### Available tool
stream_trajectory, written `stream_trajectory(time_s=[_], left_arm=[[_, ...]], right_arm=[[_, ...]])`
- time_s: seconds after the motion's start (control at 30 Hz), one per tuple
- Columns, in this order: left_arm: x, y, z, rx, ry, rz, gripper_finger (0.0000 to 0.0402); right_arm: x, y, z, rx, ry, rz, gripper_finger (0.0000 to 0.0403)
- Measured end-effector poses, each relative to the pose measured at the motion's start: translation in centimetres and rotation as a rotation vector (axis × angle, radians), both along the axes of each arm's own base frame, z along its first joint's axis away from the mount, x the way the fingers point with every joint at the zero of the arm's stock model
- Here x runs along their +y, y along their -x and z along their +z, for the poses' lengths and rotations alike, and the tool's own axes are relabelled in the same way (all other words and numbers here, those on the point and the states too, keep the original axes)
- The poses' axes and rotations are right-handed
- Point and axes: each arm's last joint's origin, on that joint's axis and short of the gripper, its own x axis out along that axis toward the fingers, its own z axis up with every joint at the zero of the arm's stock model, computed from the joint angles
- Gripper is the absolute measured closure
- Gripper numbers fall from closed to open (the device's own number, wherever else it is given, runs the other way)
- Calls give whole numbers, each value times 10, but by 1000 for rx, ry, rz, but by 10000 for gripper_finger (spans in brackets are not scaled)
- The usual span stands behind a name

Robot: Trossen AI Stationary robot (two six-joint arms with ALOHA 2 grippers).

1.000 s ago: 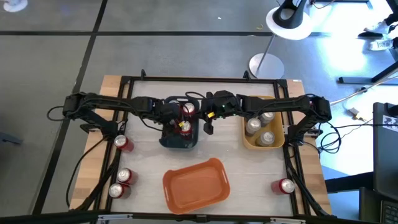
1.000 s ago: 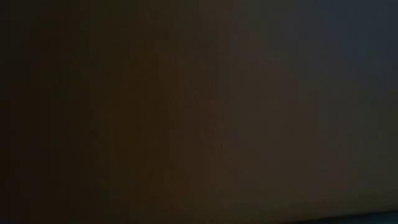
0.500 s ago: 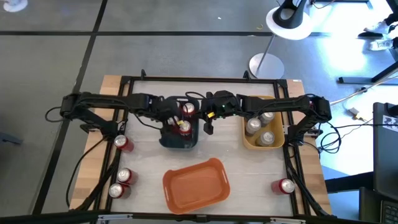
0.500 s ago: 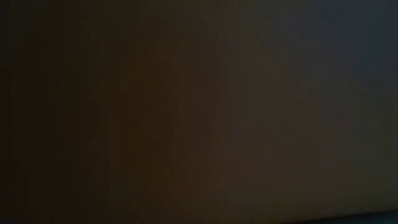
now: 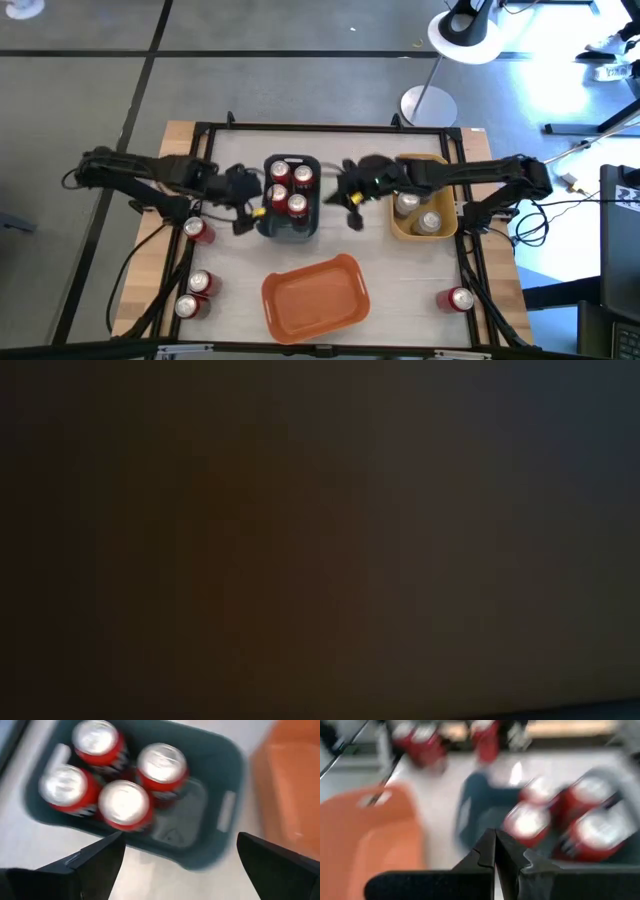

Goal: Sort soda cans
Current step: Move the orange bin from the bottom to the middle of the table

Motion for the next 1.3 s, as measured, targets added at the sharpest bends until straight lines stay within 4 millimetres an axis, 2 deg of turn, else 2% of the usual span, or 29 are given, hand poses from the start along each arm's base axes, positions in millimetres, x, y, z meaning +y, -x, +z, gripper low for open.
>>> stream_trajectory(time_s=[0.1, 0.27, 0.5, 0.7, 0.87, 1.0, 1.1, 1.3], left_arm=[[-23, 4, -2, 3, 48, -39, 34], [-56, 6, -24, 63, 110, -52, 34], [-94, 10, -45, 83, 189, -55, 34], [-117, 4, -70, 107, 201, -67, 34], [-133, -8, -92, 74, 216, -110, 34], [-141, -16, -105, 70, 216, -127, 34], [-147, -22, -112, 60, 215, -157, 34], [-160, -34, -118, -7, 270, -227, 34]], right_arm=[[26, 15, -2, 120, -44, 67, 395], [72, 29, -14, 281, -116, 140, 395], [127, 43, -23, 361, -175, 167, 395], [173, 54, -30, 362, -242, 131, 395], [209, 53, -53, 374, -263, 109, 395], [222, 52, -73, 418, -246, 69, 395], [222, 52, -84, 466, -195, 41, 395], [198, 56, -96, 595, -32, -81, 395]])
